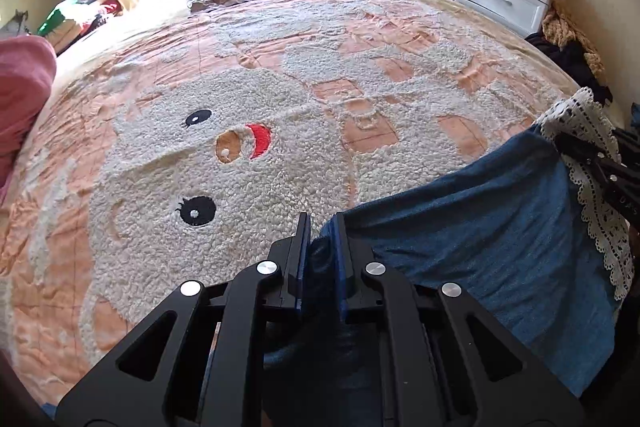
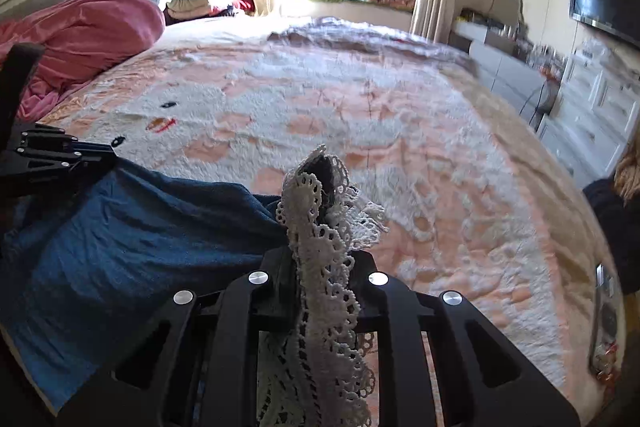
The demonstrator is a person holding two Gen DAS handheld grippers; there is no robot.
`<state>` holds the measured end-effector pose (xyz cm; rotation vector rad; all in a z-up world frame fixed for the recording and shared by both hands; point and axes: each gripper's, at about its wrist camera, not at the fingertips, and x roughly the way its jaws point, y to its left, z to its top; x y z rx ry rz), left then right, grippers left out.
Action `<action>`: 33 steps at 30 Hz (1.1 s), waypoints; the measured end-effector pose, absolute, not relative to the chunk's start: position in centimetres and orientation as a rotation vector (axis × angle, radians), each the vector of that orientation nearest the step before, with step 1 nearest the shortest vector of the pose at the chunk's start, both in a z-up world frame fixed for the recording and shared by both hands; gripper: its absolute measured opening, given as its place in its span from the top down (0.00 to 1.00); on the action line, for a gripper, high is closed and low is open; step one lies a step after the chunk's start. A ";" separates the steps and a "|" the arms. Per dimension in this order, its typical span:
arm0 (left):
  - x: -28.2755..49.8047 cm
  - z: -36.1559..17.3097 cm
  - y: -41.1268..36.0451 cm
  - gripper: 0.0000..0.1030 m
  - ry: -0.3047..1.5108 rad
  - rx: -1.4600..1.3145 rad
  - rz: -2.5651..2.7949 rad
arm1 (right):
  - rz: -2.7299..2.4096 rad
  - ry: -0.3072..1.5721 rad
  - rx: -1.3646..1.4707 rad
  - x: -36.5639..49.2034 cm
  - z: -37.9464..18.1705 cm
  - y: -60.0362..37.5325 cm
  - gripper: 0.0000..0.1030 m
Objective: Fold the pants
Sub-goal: 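Grasp the lace hem with the right tool while the left tool pinches the denim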
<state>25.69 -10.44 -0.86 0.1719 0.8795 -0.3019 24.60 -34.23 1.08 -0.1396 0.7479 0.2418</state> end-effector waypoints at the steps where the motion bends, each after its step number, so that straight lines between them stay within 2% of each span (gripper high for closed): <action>1: 25.9 -1.5 -10.5 0.95 0.891 0.179 -0.291 | 0.252 0.810 -0.109 25.5 0.1 -34.6 0.81; 2: 26.0 -2.0 -10.6 0.95 0.893 0.191 -0.286 | 0.235 0.837 -0.082 25.9 -0.4 -35.0 0.69; 6: 25.7 -2.5 -10.5 0.91 0.874 0.215 -0.255 | 0.217 0.852 -0.066 26.0 -0.2 -36.5 0.53; 9: 25.5 -2.0 -10.1 0.87 0.851 0.211 -0.239 | 0.211 0.842 -0.002 25.1 0.7 -38.2 0.51; 14: 24.6 -0.7 -8.6 0.86 0.832 0.168 -0.212 | 0.189 0.800 0.061 21.2 2.6 -40.5 0.41; 16: 23.6 -0.1 -8.2 0.79 0.824 0.153 -0.215 | 0.193 0.792 0.087 19.2 3.1 -41.0 0.37; 18: 22.4 0.5 -8.1 0.69 0.816 0.147 -0.222 | 0.210 0.776 0.110 17.3 3.7 -41.1 0.37; 20: 21.1 1.0 -8.1 0.67 0.811 0.131 -0.244 | 0.203 0.767 0.117 15.5 4.2 -41.2 0.36; 23: 19.1 1.4 -8.4 0.55 0.813 0.127 -0.263 | 0.208 0.758 0.153 13.4 4.6 -41.1 0.30; 33: 12.4 0.8 -8.8 0.47 0.822 0.124 -0.333 | 0.184 0.843 0.178 10.1 2.5 -39.1 0.30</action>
